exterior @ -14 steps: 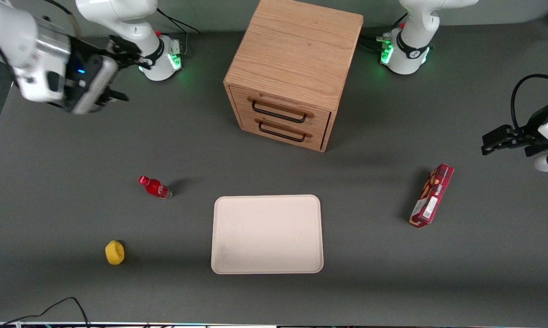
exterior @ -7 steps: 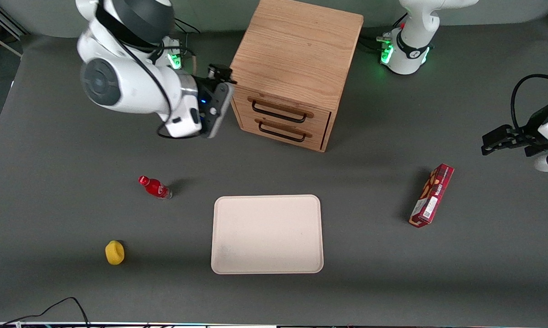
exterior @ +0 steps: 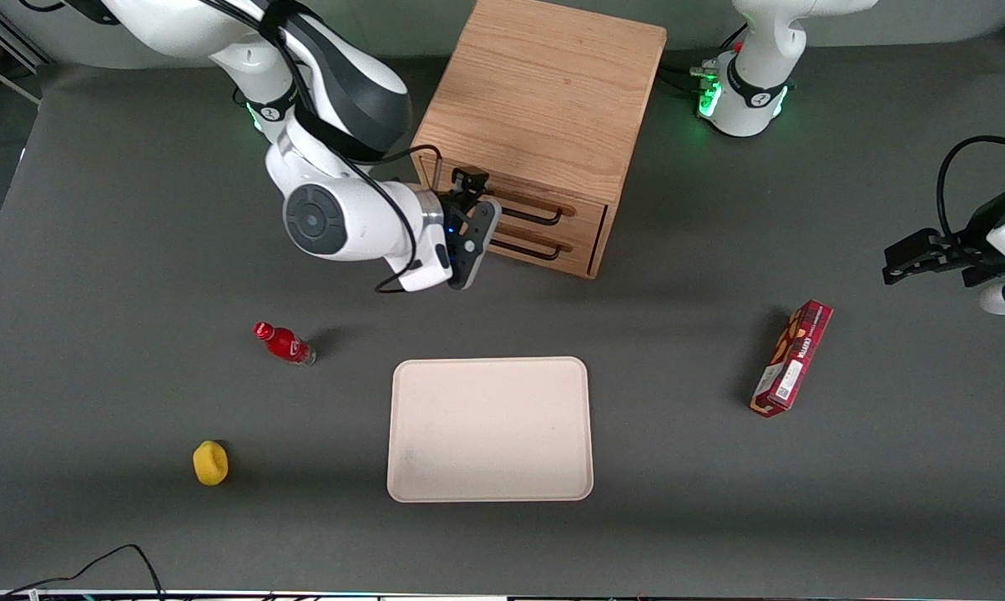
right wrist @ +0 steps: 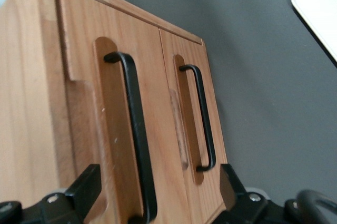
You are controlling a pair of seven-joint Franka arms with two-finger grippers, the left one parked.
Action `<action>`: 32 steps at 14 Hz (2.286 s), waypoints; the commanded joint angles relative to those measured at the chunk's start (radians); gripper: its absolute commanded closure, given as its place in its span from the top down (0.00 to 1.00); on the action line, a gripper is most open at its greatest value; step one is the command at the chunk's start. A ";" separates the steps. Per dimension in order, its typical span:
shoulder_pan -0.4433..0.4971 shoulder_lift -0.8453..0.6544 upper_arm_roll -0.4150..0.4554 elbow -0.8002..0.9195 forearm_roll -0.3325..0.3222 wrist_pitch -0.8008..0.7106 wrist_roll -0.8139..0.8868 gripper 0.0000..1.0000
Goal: Open upper drawer
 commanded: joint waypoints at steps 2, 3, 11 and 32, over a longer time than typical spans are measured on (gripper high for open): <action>0.009 0.067 0.069 0.014 -0.104 0.066 0.110 1.00; 0.009 0.083 0.078 0.014 -0.123 0.075 0.127 1.00; 0.023 0.149 0.080 0.024 -0.186 0.115 0.136 1.00; 0.015 0.317 -0.029 0.381 -0.238 0.046 0.124 1.00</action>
